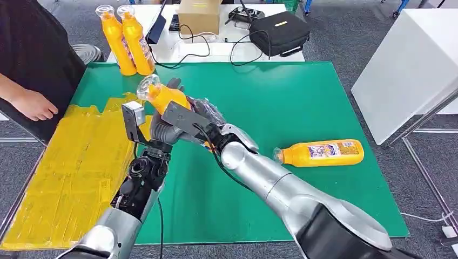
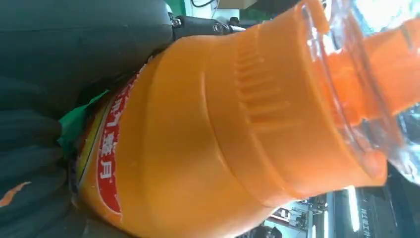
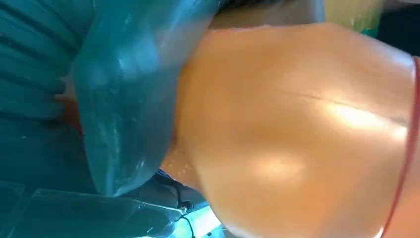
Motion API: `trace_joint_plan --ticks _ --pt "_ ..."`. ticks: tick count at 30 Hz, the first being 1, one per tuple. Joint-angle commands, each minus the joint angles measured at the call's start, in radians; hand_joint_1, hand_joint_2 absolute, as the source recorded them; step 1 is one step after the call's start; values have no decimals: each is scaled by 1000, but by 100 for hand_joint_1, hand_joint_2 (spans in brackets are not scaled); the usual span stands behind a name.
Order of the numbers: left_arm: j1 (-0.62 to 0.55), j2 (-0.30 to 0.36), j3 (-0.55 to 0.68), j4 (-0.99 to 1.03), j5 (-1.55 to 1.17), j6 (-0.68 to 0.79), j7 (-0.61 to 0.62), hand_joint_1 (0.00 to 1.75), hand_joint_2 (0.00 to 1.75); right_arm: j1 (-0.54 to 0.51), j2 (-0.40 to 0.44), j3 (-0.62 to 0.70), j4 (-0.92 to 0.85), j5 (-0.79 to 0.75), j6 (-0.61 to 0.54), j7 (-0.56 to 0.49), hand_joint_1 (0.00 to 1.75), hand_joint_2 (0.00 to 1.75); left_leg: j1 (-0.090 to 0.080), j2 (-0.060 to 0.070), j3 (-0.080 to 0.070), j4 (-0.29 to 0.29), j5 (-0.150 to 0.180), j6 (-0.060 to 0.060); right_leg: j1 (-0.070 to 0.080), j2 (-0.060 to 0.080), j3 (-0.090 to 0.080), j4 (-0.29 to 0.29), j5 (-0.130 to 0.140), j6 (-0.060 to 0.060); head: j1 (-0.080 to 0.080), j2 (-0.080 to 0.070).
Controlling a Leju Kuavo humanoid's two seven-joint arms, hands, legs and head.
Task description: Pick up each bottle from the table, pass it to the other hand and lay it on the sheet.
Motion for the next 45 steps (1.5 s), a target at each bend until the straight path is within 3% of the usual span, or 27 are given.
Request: trace_joint_plan --ticks 1,16,17,18,21,24,27,31,36,45 --pt "-95 -27 -43 34 -10 -16 -6 175 175 43 20 121 -14 -15 8 -7 175 175 0 -4 2 0 -1 1 1 -3 3 0 -2 -3 0 0" --pt "-63 -15 -17 0 15 -28 -14 175 175 33 20 113 4 -29 10 -23 175 175 1 -4 2 1 -1 1 1 -3 3 1 -2 -3 0 0" --pt "-61 -12 -15 0 17 -26 -16 175 175 35 20 97 5 -45 14 -44 7 175 0 -3 1 0 0 1 1 -2 2 0 -1 -2 0 0" --pt "-59 -10 -11 -1 18 -19 -17 175 175 34 20 82 9 -62 1 -35 0 0 0 -4 2 1 -1 1 1 -3 3 1 -2 -3 0 0" --pt "-47 7 12 -20 22 -3 -25 175 175 14 20 47 30 -60 -18 -80 0 0 0 -3 2 1 -2 1 0 -2 3 2 -3 -3 0 0" --pt "-16 32 40 -55 17 12 -37 175 175 -14 20 -77 77 -27 -22 -153 0 0 0 -3 5 2 -3 2 0 -1 5 3 -4 -4 1 0" --pt "16 47 63 -92 -5 39 -59 175 175 -21 10 -335 98 130 16 -220 0 0 0 -1 0 1 -1 1 0 0 1 1 -1 -2 0 0" --pt "49 50 86 -142 -32 74 -76 175 175 68 -19 -651 -64 419 126 -198 0 0 0 -1 0 0 0 1 0 -1 1 0 0 -2 1 0" --pt "77 51 92 -200 -63 117 -79 175 175 117 -2 -761 -133 550 170 -185 0 0 -1 -3 3 1 -3 2 0 -1 5 2 -3 -4 1 0" --pt "95 43 115 -248 -123 175 -92 175 175 162 15 -851 -184 654 201 -185 0 0 0 -5 2 1 -1 2 0 -4 4 1 -2 -3 1 0"
